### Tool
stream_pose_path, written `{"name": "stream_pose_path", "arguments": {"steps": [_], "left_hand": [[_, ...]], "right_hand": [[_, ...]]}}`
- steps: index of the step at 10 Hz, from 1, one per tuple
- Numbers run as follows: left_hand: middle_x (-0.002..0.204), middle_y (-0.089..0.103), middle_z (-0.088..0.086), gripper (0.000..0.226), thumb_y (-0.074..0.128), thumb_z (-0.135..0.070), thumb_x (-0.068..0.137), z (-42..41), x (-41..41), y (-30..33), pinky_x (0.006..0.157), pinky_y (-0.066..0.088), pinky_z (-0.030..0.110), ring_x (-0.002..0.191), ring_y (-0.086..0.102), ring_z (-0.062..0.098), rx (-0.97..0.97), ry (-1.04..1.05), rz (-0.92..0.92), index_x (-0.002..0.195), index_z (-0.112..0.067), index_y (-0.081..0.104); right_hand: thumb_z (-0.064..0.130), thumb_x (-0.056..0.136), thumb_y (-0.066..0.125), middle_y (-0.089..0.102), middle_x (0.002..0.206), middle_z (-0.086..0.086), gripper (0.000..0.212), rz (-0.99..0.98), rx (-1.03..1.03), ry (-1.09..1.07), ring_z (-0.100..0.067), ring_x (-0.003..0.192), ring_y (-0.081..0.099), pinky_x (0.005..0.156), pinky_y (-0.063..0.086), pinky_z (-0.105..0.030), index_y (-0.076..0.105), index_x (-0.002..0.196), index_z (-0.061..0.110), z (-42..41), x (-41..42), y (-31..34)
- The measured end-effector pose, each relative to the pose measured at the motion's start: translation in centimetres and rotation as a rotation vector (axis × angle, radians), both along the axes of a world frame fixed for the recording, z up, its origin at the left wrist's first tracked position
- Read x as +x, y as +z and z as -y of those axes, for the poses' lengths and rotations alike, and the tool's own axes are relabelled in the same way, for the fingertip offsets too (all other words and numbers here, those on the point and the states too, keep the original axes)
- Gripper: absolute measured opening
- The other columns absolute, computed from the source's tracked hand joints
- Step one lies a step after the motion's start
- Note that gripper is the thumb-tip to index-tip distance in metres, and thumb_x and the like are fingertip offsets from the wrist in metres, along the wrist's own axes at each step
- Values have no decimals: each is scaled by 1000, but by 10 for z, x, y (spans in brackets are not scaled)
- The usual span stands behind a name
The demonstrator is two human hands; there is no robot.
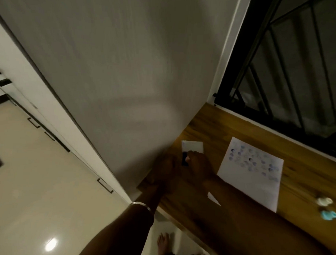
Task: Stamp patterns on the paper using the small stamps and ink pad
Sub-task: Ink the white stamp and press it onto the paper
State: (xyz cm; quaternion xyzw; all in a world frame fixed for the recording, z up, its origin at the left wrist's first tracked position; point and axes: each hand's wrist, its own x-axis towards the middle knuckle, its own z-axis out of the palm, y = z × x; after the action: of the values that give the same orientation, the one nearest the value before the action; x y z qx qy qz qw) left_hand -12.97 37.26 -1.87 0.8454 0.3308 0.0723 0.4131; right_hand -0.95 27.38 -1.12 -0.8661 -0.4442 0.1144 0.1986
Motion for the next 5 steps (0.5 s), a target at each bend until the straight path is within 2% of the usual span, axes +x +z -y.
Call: {"name": "stream_pose_path", "arguments": {"steps": [1, 2, 3, 4, 5], "left_hand": [[128, 56, 4, 39, 41, -32, 102, 1, 11, 6, 104, 42, 36, 116, 53, 20, -109, 7, 32, 132, -11, 53], [131, 57, 14, 36, 42, -23, 102, 2, 32, 6, 105, 43, 37, 117, 55, 24, -146, 22, 47, 133, -7, 53], [117, 67, 3, 28, 48, -23, 96, 17, 52, 36, 94, 49, 33, 105, 61, 18, 157, -115, 12, 119, -19, 63], [124, 63, 3, 29, 48, -21, 96, 35, 75, 42, 97, 45, 33, 116, 58, 22, 186, -259, 3, 122, -17, 61], [123, 60, 6, 33, 52, -33, 94, 72, 95, 36, 95, 48, 36, 114, 58, 27, 241, -406, -32, 123, -18, 59]], "right_hand": [[15, 91, 54, 64, 109, -19, 17, -77, 16, -10, -34, 101, 60, 86, 50, -42, 57, 102, 2, 4, 2, 10], [21, 95, 45, 62, 107, -15, 18, -173, 85, -124, -28, 99, 59, 84, 50, -39, 56, 98, 7, 18, 9, 17], [36, 92, 35, 63, 101, -10, 28, -114, 163, -258, -25, 94, 60, 83, 50, -38, 56, 94, 17, 42, 21, 20], [31, 95, 37, 66, 105, -10, 29, -20, 125, -449, -28, 97, 61, 85, 49, -36, 61, 101, 18, 75, 40, 22], [30, 96, 35, 68, 105, -10, 30, 106, 108, -566, -27, 96, 64, 85, 52, -38, 58, 109, 15, 119, 56, 19]]}}
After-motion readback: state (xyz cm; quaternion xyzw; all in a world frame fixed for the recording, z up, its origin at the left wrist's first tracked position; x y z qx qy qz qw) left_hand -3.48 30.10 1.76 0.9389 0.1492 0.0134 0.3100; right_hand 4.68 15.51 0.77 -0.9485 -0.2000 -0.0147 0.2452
